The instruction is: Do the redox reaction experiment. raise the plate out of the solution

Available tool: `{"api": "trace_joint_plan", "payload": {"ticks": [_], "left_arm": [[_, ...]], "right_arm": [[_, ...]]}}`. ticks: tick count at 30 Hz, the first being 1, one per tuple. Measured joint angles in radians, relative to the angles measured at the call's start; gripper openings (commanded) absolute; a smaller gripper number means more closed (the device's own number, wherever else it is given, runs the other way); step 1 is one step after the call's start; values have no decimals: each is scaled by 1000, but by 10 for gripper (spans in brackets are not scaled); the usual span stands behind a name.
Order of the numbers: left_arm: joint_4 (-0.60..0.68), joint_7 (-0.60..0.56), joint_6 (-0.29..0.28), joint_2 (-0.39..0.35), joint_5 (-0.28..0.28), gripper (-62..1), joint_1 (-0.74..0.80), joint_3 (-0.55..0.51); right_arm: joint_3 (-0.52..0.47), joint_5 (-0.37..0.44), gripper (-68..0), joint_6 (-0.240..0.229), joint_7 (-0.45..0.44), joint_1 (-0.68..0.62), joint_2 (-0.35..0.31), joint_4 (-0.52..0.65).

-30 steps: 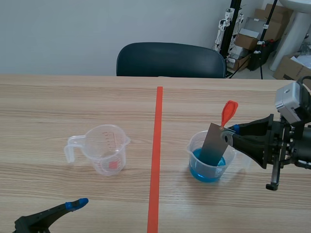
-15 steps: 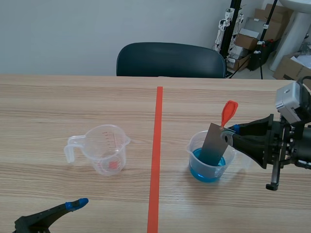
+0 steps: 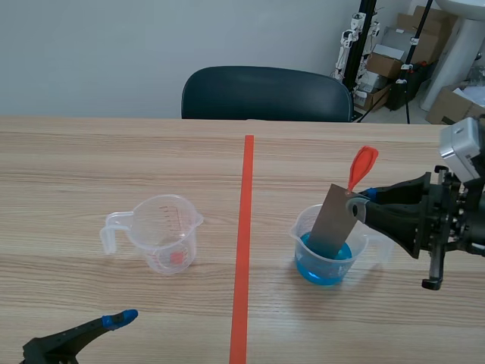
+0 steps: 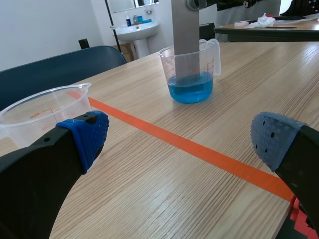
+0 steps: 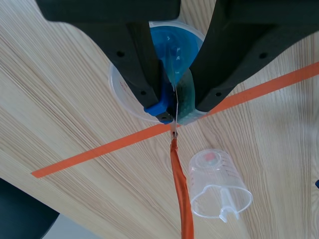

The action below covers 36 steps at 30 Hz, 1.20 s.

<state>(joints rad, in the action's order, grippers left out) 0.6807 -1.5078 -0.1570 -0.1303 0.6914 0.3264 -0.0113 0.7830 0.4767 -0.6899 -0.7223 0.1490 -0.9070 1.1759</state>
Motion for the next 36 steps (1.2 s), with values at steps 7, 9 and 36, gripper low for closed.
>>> {"api": "trace_joint_plan", "payload": {"ticks": [7, 9, 36], "left_arm": [[0, 0, 0, 0, 0, -7, 0, 0], [0, 0, 0, 0, 0, -7, 0, 0], [26, 0, 3, -6, -140, -21, 26, 0]], "right_arm": [[-10, 57, -671, -14, -1, 0, -34, 0], [-10, 60, -671, -14, -2, 0, -49, 3], [-10, 272, -671, -44, 2, 0, -255, 217]]}}
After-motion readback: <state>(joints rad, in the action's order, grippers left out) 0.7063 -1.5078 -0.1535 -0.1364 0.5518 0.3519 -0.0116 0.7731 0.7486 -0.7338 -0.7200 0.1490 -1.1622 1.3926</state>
